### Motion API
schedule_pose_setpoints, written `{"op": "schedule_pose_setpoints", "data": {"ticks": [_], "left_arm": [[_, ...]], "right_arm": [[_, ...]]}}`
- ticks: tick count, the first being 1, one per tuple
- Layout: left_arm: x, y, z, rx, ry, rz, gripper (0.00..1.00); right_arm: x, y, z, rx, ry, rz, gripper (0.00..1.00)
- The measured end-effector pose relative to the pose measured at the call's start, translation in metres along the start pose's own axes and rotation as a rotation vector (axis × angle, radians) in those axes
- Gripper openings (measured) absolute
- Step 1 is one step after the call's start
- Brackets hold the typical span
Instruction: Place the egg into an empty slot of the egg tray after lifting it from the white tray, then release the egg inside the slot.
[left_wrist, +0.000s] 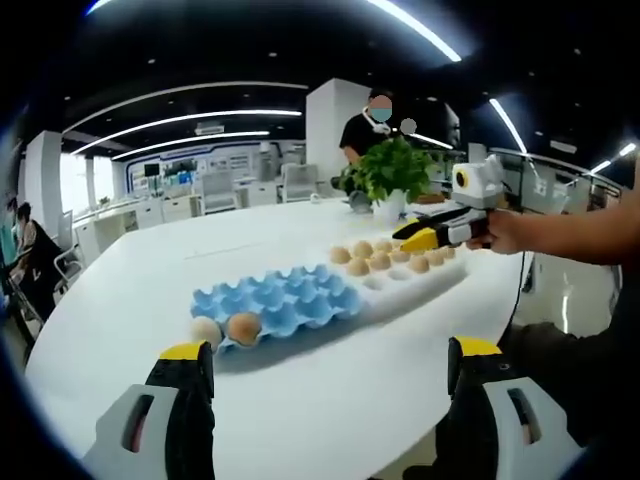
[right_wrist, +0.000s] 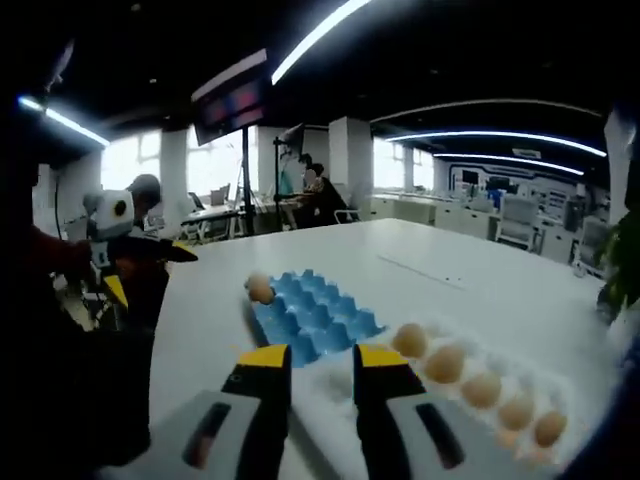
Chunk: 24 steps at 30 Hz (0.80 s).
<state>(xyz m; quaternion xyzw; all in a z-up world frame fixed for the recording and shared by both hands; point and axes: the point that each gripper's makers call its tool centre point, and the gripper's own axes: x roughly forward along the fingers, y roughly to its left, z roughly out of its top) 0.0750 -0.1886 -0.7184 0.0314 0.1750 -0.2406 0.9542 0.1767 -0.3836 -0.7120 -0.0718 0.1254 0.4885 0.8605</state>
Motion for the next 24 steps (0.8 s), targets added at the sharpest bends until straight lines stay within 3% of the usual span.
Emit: {"op": "schedule_pose_setpoints", "data": {"ticks": [4,5,8,14,18,22,24], "left_arm": [[0.002,0.000,-0.001,0.002,0.007,-0.005,0.99],[0.003,-0.001,-0.001,0.002,0.012,-0.012,0.99],[0.007,-0.004,0.000,0.007,0.017,-0.026,0.99],[0.011,-0.006,0.005,0.023,0.018,-0.047,0.99],[0.011,-0.006,0.005,0.031,0.020,-0.048,0.99],[0.010,-0.006,0.002,0.028,0.028,-0.055,0.97],[0.010,-0.005,0.000,0.029,0.030,-0.057,0.97]], "right_arm": [[-0.018,-0.011,-0.010,0.013,0.013,-0.042,0.24],[-0.037,-0.022,-0.018,0.028,0.027,-0.087,0.24],[-0.046,-0.033,-0.025,0.054,0.040,-0.129,0.24],[-0.041,-0.040,-0.033,0.046,0.090,-0.125,0.24],[-0.033,-0.046,-0.054,0.011,0.216,-0.102,0.24],[-0.026,-0.053,-0.065,0.015,0.288,-0.076,0.24],[-0.021,-0.049,-0.066,-0.025,0.314,-0.024,0.24]]}}
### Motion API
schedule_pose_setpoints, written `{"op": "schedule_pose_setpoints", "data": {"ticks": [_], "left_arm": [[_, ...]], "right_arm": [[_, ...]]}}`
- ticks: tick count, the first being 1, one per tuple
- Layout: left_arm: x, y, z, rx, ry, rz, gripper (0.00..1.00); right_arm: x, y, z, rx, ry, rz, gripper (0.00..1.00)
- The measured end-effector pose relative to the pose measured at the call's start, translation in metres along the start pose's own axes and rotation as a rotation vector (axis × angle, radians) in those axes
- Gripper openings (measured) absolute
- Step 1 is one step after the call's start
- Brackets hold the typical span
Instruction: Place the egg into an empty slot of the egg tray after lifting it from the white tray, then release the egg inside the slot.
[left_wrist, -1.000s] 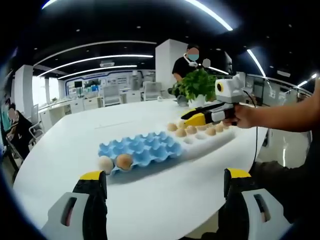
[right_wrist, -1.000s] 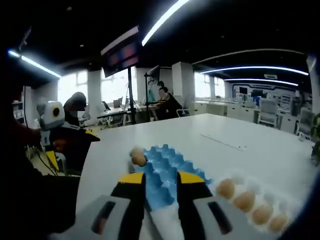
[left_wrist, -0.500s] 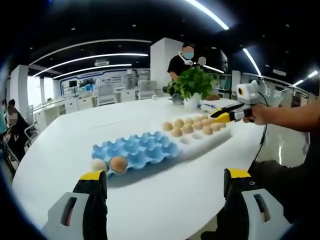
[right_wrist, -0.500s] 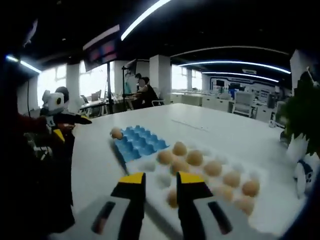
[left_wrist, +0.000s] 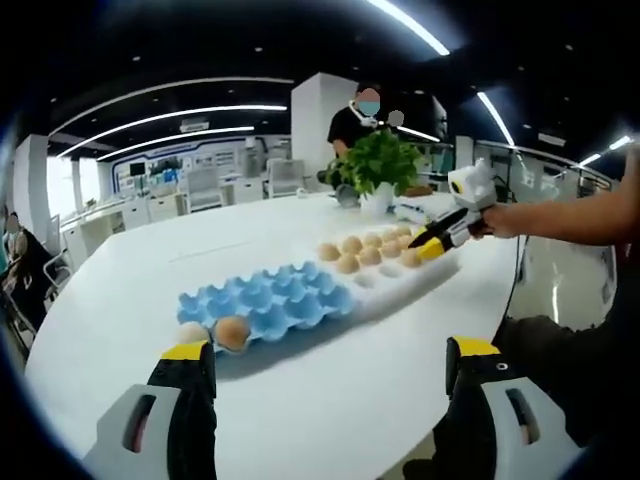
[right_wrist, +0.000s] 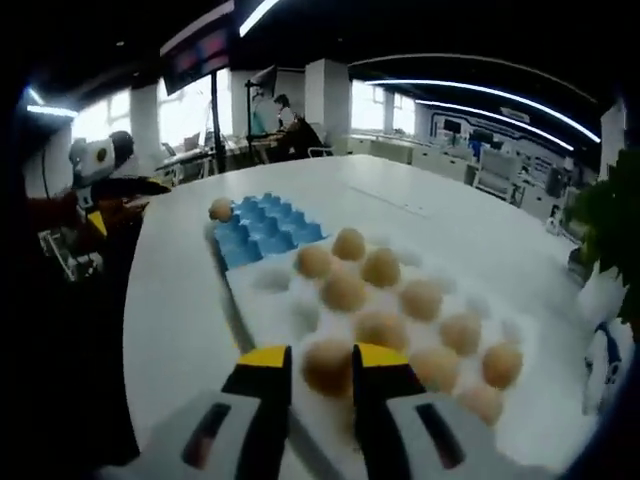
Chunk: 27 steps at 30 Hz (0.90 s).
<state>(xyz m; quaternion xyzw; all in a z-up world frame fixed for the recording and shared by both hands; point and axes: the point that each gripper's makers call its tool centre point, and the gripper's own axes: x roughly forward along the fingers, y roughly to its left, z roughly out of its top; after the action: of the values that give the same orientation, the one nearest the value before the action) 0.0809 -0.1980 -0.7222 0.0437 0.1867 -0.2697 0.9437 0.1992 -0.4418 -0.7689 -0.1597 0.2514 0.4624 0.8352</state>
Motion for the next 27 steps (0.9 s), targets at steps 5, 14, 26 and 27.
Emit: {"op": "schedule_pose_setpoints", "data": {"ticks": [5,14,26,27], "left_arm": [[0.002,0.003,-0.005,-0.009,0.005,0.002,0.97],[0.004,0.004,-0.009,-0.042,-0.001,0.016,0.97],[0.004,-0.012,-0.005,-0.041,-0.014,0.003,0.96],[0.003,-0.013,-0.003,-0.035,-0.015,0.004,0.96]], "right_arm": [[0.011,-0.006,-0.020,-0.051,0.194,0.029,0.25],[0.014,-0.006,-0.023,-0.003,0.281,0.017,0.25],[0.006,-0.006,-0.017,0.086,0.140,-0.133,0.24],[0.004,-0.006,-0.016,0.097,0.120,-0.141,0.24]]}}
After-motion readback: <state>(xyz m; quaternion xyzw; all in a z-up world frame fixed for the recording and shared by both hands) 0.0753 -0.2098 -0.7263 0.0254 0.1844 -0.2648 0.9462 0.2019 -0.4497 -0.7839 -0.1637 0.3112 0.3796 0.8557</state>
